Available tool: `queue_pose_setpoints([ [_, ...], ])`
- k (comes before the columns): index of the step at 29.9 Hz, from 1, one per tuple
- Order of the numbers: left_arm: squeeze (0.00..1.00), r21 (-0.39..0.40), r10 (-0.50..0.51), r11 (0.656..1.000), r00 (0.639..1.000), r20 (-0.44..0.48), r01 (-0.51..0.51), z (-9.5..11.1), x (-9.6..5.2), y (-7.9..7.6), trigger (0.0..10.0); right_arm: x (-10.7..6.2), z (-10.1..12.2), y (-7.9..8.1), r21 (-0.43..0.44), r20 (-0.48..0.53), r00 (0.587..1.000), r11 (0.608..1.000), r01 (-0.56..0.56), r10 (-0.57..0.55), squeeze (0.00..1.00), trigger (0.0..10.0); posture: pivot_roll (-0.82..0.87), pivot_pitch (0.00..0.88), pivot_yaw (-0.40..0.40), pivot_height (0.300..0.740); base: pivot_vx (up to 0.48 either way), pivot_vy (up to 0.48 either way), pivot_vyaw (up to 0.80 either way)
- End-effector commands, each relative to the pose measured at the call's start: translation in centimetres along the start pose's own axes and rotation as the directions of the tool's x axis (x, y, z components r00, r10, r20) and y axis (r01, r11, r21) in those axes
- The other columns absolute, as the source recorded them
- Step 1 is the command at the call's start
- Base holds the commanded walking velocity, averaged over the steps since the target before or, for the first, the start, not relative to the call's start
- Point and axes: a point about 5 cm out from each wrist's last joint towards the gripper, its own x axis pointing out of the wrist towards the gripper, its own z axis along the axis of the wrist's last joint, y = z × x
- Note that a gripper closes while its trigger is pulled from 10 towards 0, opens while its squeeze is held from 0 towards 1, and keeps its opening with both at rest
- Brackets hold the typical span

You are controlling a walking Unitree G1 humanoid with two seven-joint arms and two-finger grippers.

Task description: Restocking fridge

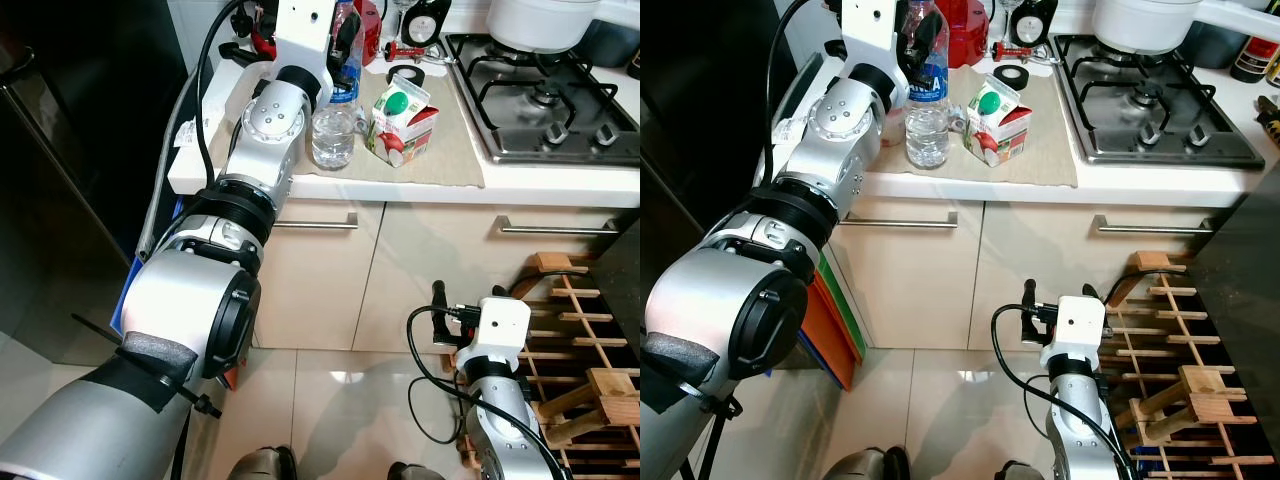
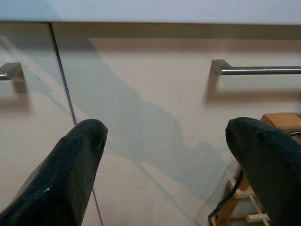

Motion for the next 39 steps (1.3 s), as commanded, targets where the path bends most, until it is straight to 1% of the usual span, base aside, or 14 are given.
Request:
queue_pose_setpoints([
  [1,0.0,0.01,0.005,1.0,0.999,0.05,-0.006,1.3,0.4,0.1,10.0,-0.1,0.2,0.1,-0.006,-0.002,1.0,1.0,-0.008,0.008,0.0,10.0,-0.05,0.119,0.053,0.74,0.0,0.0,0.0],
  [2,0.78,-0.011,0.006,1.0,0.999,0.036,-0.006,0.6,0.2,-0.1,10.0,-0.2,0.1,0.0,-0.01,-0.005,1.0,1.0,-0.01,0.01,0.0,10.0,-0.05,0.12,0.048,0.74,0.0,0.0,0.0],
  [3,0.78,-0.011,0.006,1.0,0.999,0.036,-0.006,0.6,0.2,-0.1,10.0,-0.2,0.1,0.0,-0.01,-0.005,1.0,1.0,-0.01,0.01,0.0,10.0,-0.05,0.12,0.048,0.74,0.0,0.0,0.0],
  [4,1.0,-0.029,0.003,1.0,1.0,0.028,-0.002,0.1,0.0,-0.2,10.0,-0.3,0.1,-0.2,-0.013,-0.008,1.0,1.0,-0.011,0.011,0.0,10.0,-0.06,0.119,0.046,0.74,0.0,0.0,0.0],
  [9,1.0,-0.039,0.008,0.999,1.0,0.014,-0.008,-0.3,-0.2,-0.2,10.0,-0.3,0.2,-0.3,-0.018,-0.012,1.0,1.0,-0.012,0.012,0.0,10.0,-0.06,0.118,0.046,0.74,0.0,0.0,0.0],
  [17,1.0,-0.017,0.018,1.0,0.999,0.041,-0.017,0.9,0.2,0.5,10.0,-0.1,0.3,-0.2,-0.016,-0.013,1.0,1.0,-0.016,0.016,0.0,10.0,-0.05,0.117,0.048,0.74,0.0,0.0,0.0],
  [30,1.0,0.001,0.032,0.999,0.998,0.053,-0.032,1.3,0.3,1.4,10.0,0.6,0.6,-0.6,-0.028,-0.004,1.0,0.999,-0.025,0.025,0.0,10.0,-0.04,0.122,0.03,0.74,0.0,0.0,0.0],
  [33,1.0,-0.008,0.028,1.0,0.997,0.076,-0.027,1.8,0.4,1.6,10.0,0.7,0.5,-0.4,-0.029,-0.005,0.999,0.999,-0.032,0.032,0.0,10.0,-0.04,0.116,0.027,0.74,0.0,0.0,0.0],
  [39,1.0,-0.007,0.024,1.0,0.997,0.073,-0.024,2.0,0.5,1.6,10.0,1.1,0.7,-0.3,-0.028,-0.001,0.999,0.999,-0.04,0.04,0.0,10.0,-0.03,0.109,0.028,0.74,0.0,0.0,0.0],
])
